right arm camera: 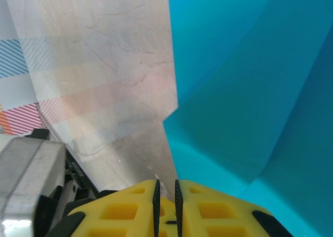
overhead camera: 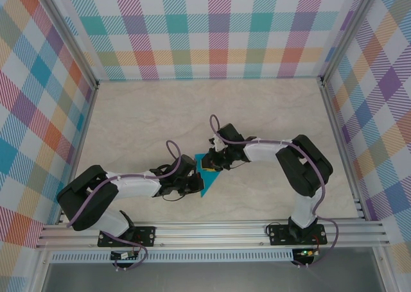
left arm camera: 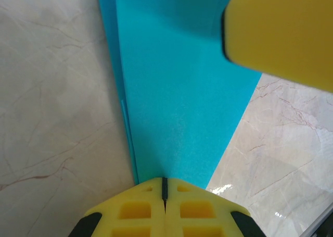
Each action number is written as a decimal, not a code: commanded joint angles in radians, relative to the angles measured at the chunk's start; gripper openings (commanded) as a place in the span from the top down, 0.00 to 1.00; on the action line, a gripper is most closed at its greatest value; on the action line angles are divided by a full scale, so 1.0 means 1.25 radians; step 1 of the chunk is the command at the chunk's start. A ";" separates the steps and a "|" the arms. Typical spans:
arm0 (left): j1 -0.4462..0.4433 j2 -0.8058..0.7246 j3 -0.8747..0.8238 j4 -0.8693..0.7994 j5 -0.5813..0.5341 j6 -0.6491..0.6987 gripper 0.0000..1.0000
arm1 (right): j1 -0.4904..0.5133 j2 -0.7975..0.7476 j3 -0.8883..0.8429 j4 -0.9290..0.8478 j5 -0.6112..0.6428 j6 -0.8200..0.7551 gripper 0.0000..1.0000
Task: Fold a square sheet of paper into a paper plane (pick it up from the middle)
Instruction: Fourth fold the wing at the center of the table.
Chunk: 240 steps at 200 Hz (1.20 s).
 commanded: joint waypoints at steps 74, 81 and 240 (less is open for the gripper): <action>-0.006 0.053 -0.040 -0.110 -0.019 0.014 1.00 | -0.006 0.055 0.030 -0.050 0.072 -0.052 0.82; -0.006 0.055 -0.040 -0.111 -0.019 0.015 1.00 | -0.013 0.063 0.031 -0.048 0.073 -0.049 0.82; -0.008 0.078 -0.059 -0.105 -0.026 0.010 1.00 | -0.097 0.077 0.105 -0.078 0.085 -0.044 0.80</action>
